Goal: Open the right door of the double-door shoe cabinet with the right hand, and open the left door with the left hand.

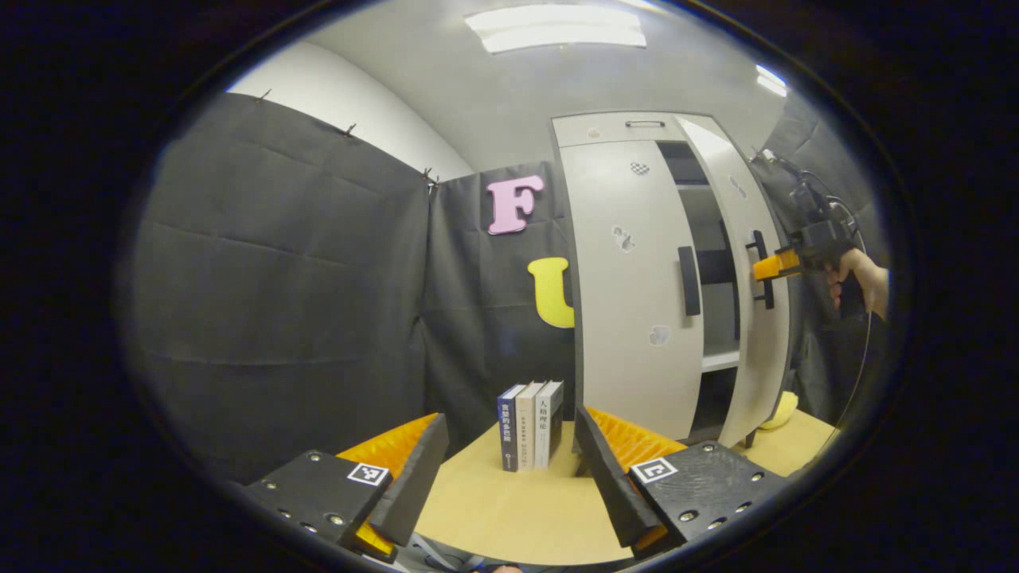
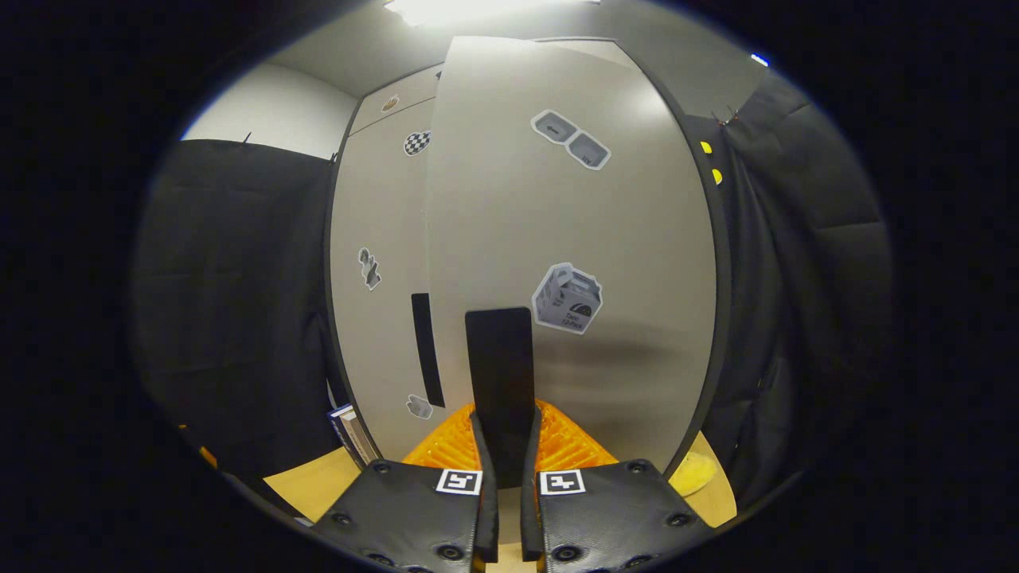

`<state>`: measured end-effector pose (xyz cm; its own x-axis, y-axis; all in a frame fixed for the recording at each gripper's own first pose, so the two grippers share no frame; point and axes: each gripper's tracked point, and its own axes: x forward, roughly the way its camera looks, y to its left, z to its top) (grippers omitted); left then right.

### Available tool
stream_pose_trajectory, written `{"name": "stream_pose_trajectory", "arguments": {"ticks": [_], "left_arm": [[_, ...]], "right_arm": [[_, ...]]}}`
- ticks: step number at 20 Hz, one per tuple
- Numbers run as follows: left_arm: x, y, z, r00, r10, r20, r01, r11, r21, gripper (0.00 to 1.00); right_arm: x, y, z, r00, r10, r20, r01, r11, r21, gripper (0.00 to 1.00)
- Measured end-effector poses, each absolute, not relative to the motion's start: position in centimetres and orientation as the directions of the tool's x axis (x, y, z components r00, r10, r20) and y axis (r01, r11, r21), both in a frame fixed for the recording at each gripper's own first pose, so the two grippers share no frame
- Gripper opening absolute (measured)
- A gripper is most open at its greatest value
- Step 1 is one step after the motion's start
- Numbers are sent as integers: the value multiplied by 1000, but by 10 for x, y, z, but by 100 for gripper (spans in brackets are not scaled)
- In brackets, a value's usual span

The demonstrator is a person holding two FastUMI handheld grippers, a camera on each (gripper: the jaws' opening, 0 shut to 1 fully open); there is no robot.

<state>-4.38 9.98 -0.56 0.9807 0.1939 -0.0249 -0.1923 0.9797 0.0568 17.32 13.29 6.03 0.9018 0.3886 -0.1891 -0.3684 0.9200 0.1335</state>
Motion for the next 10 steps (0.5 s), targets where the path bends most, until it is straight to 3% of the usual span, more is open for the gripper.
{"name": "stream_pose_trajectory", "arguments": {"ticks": [10], "left_arm": [[-22, 61, -1, 993, 117, -22, -116, 991, 63, 94]], "right_arm": [[149, 99, 62, 871, 445, -208, -416, 894, 168, 11]]}}
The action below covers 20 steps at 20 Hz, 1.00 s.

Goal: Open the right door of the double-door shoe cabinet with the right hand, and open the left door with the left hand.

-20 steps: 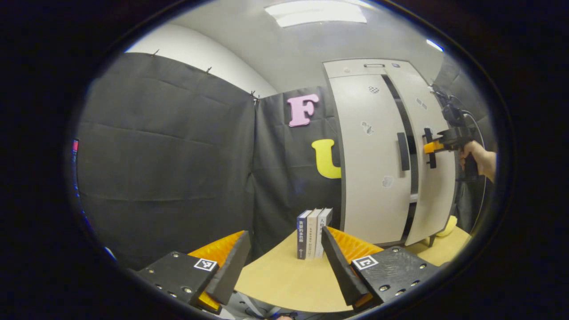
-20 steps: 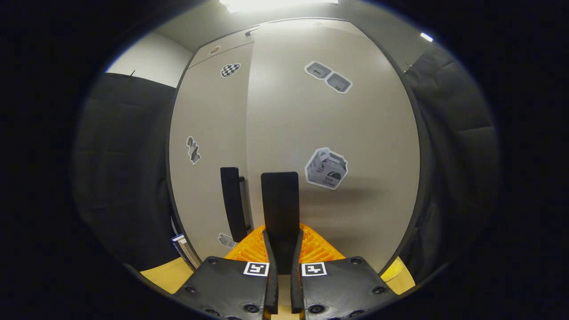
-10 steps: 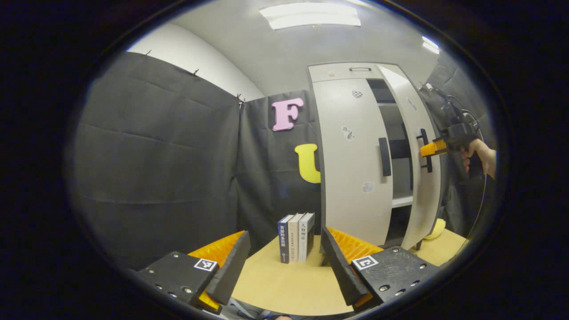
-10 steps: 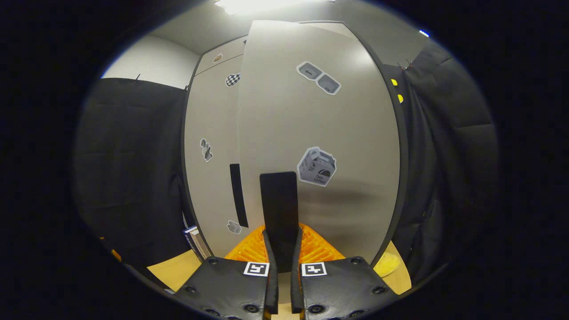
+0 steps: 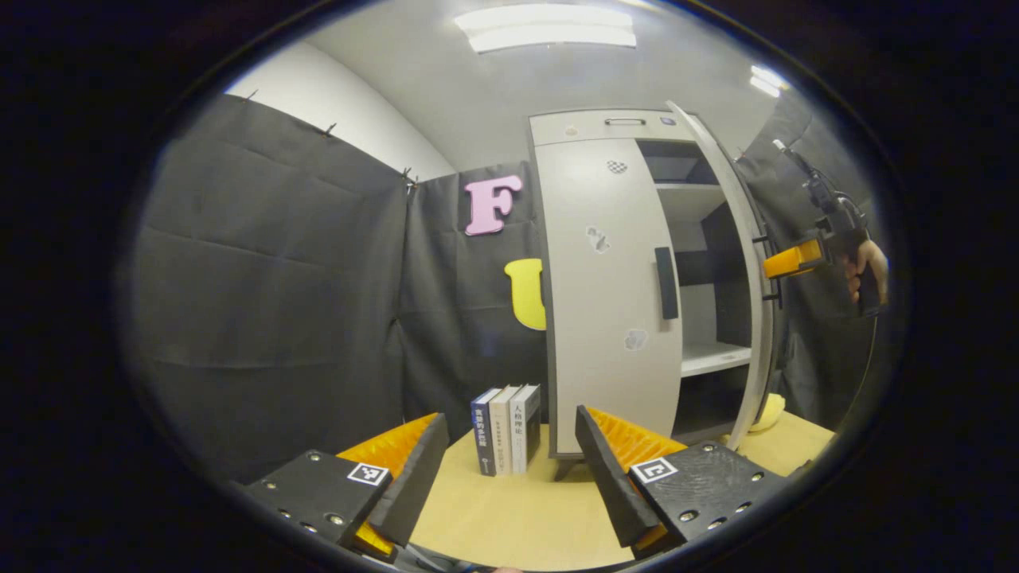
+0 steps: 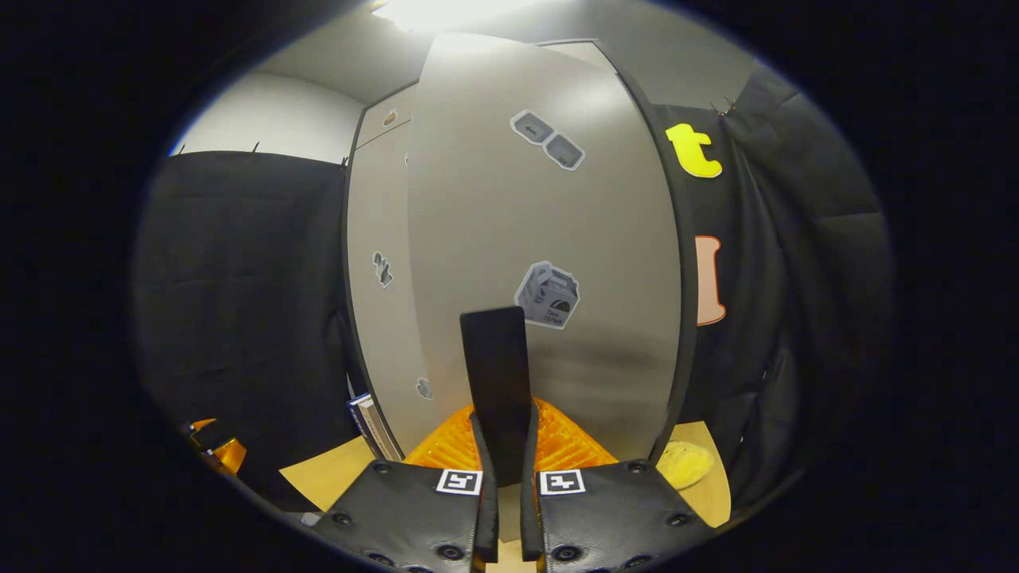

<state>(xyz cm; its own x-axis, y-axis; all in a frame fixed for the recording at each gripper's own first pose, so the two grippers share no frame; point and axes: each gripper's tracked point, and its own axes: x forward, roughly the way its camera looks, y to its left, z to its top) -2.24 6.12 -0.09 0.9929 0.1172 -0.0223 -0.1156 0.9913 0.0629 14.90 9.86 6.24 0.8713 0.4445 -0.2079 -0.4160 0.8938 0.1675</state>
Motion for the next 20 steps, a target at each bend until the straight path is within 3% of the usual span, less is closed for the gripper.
{"name": "stream_pose_trajectory", "arguments": {"ticks": [12, 20], "left_arm": [[-2, -22, 9, 1000, -24, -1, 24, 997, 73, 94], [-7, -58, 11, 998, -61, -6, 61, 995, 75, 94]], "right_arm": [[117, 24, 63, 900, 377, -218, -361, 926, 113, 12], [116, -25, 62, 928, 309, -209, -302, 951, 65, 9]]}}
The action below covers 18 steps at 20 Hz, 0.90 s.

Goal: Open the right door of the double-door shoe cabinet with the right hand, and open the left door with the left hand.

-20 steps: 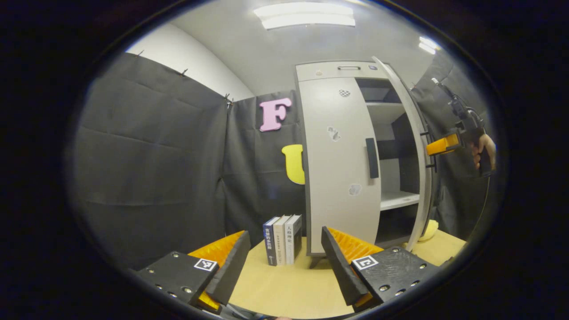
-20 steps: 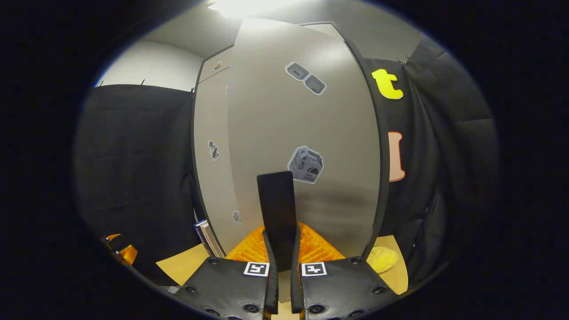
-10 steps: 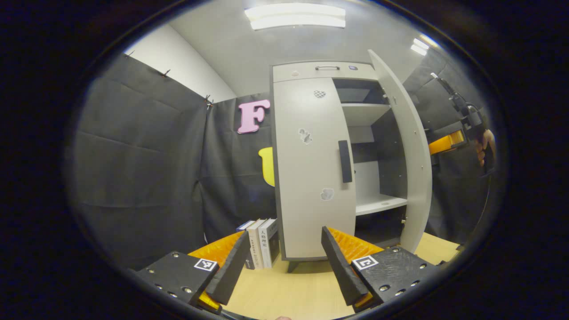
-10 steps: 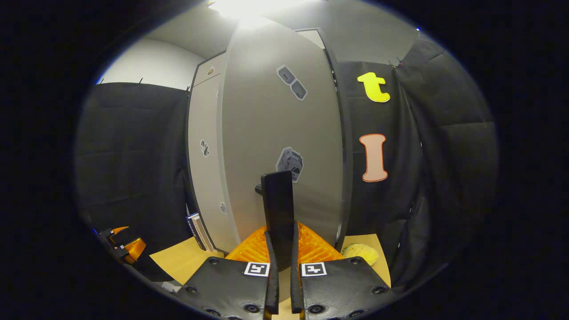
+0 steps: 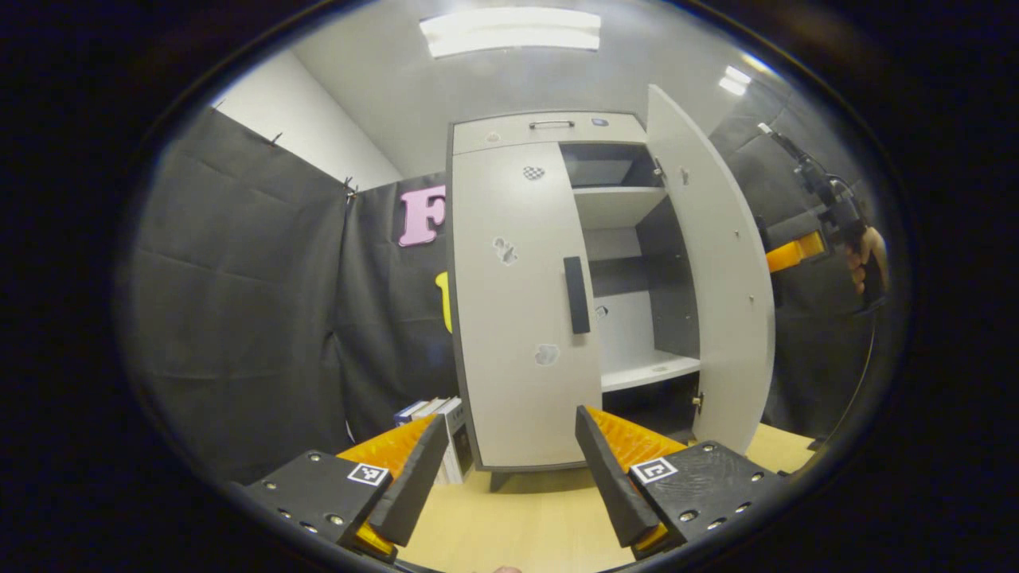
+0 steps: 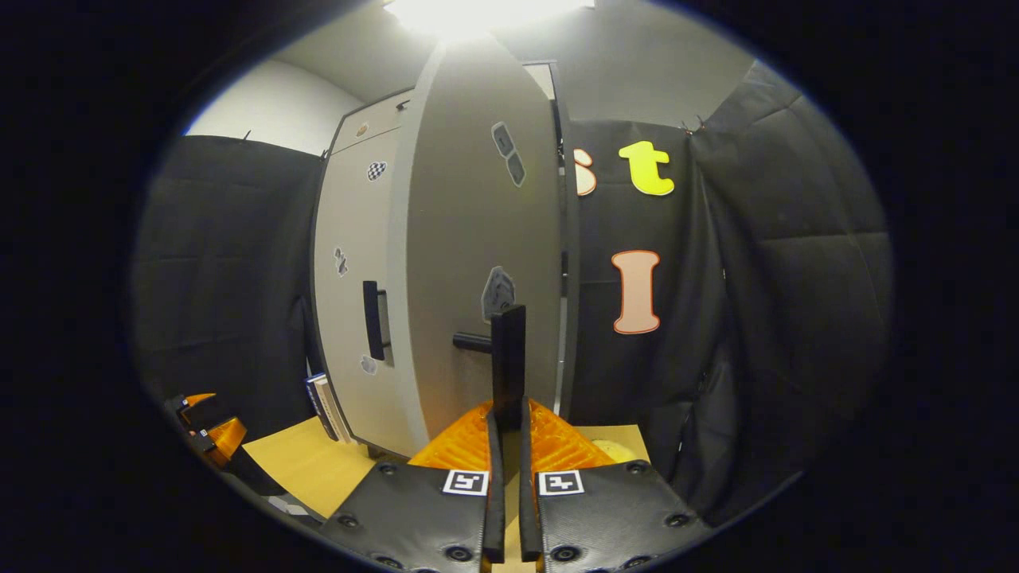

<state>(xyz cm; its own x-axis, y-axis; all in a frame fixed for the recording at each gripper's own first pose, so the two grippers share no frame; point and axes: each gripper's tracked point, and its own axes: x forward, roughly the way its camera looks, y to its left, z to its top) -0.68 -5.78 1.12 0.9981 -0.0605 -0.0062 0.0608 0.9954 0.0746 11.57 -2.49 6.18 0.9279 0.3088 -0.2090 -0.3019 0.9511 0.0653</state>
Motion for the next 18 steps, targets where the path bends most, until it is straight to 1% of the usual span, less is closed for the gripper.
{"name": "stream_pose_trajectory", "arguments": {"ticks": [1, 2, 3, 4, 5, 7, 8, 9, 10, 11, 13, 15, 16, 17, 18], "left_arm": [[-7, -63, 12, 998, -64, -7, 64, 995, 72, 94], [-8, -68, 11, 998, -68, -8, 68, 995, 71, 94], [-8, -73, 12, 997, -70, -9, 71, 995, 69, 94], [-8, -81, 11, 997, -73, -13, 74, 995, 67, 94], [-9, -87, 11, 997, -74, -17, 75, 995, 68, 95], [-11, -101, 13, 997, -81, -17, 82, 994, 73, 94], [-12, -108, 14, 996, -85, -16, 87, 993, 79, 94], [-12, -116, 16, 996, -86, -16, 87, 993, 84, 95], [-13, -123, 18, 996, -87, -17, 88, 992, 87, 94], [-12, -130, 20, 996, -91, -21, 93, 992, 84, 94], [-7, -143, 29, 994, -105, -25, 106, 992, 70, 95], [4, -153, 45, 993, -117, -15, 117, 991, 68, 95], [9, -156, 52, 992, -126, -10, 126, 989, 72, 95], [17, -162, 60, 991, -137, -2, 137, 987, 79, 94], [21, -168, 67, 989, -149, 8, 148, 985, 88, 95]], "right_arm": [[117, -32, 61, 931, 300, -209, -293, 954, 65, 9], [118, -41, 62, 935, 288, -205, -280, 958, 67, 5], [120, -50, 61, 940, 273, -203, -264, 962, 68, 9], [122, -59, 60, 947, 252, -200, -244, 968, 64, 5], [124, -70, 59, 953, 230, -197, -223, 973, 57, 8], [121, -72, 60, 945, 273, -182, -256, 960, 113, 8], [120, -70, 62, 944, 283, -169, -263, 956, 133, 6], [118, -73, 64, 946, 286, -151, -266, 954, 139, 12], [116, -74, 66, 946, 294, -137, -275, 951, 141, 8], [110, -74, 67, 945, 302, -127, -284, 948, 142, 8], [98, -82, 68, 945, 308, -106, -295, 947, 126, 9], [86, -106, 68, 957, 278, -87, -268, 957, 111, 13], [82, -115, 68, 961, 265, -83, -255, 960, 112, 20], [78, -120, 64, 962, 262, -81, -251, 961, 118, 40], [74, -128, 60, 964, 253, -84, -243, 963, 119, 60]]}}
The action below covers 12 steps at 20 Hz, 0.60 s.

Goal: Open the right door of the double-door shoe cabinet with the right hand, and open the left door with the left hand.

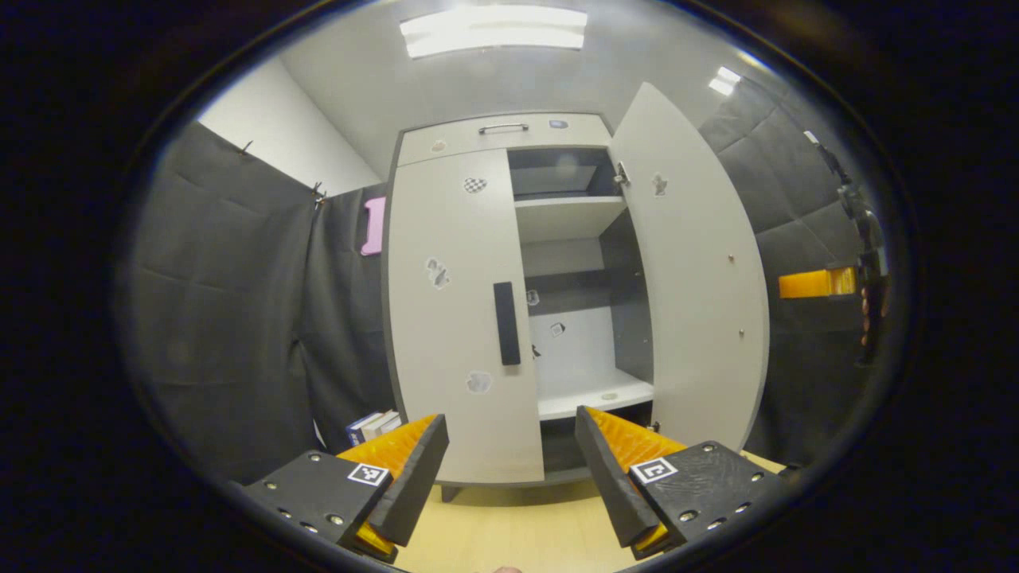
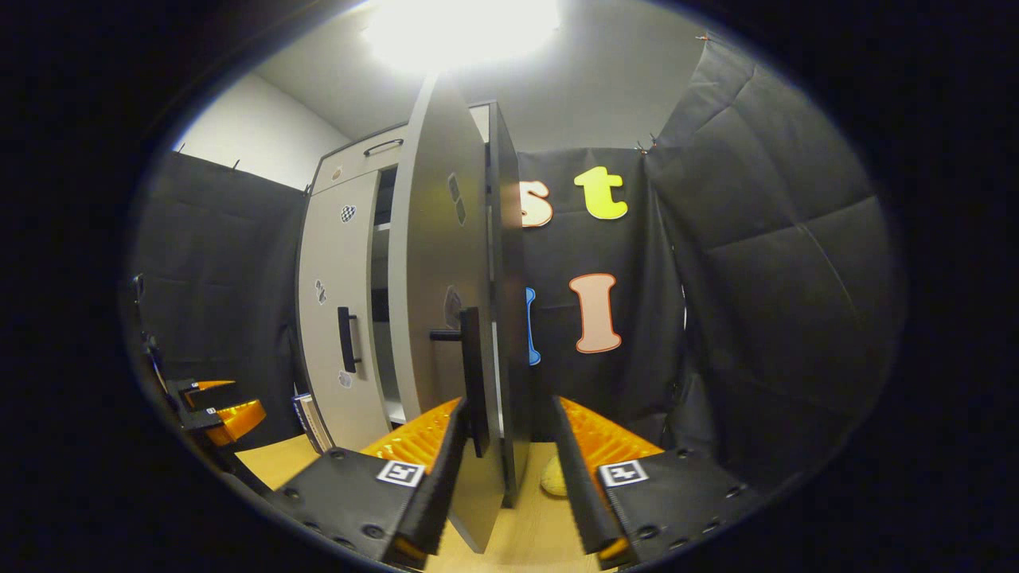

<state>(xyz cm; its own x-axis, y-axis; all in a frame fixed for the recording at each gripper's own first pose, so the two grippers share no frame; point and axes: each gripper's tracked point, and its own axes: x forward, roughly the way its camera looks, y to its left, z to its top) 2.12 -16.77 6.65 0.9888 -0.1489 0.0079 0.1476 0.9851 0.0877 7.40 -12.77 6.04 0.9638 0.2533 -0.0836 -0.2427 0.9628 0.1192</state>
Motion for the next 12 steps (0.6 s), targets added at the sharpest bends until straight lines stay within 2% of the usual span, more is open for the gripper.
{"name": "stream_pose_trajectory", "arguments": {"ticks": [2, 3, 4, 11, 12], "left_arm": [[37, -176, 79, 985, -168, 24, 165, 981, 100, 95], [48, -179, 84, 984, -175, 28, 171, 980, 101, 95], [61, -179, 86, 983, -179, 31, 176, 980, 99, 94], [158, -180, 89, 978, -210, 11, 210, 978, -9, 95], [172, -177, 89, 977, -211, 10, 211, 977, -22, 95]], "right_arm": [[73, -153, 52, 979, 182, -91, -174, 981, 87, 99], [70, -167, 45, 985, 142, -101, -136, 989, 67, 96], [71, -177, 40, 988, 109, -112, -104, 993, 55, 99], [59, -216, 15, 982, -65, -176, 85, 991, 108, 99], [58, -220, 15, 980, -88, -181, 110, 987, 114, 94]]}}
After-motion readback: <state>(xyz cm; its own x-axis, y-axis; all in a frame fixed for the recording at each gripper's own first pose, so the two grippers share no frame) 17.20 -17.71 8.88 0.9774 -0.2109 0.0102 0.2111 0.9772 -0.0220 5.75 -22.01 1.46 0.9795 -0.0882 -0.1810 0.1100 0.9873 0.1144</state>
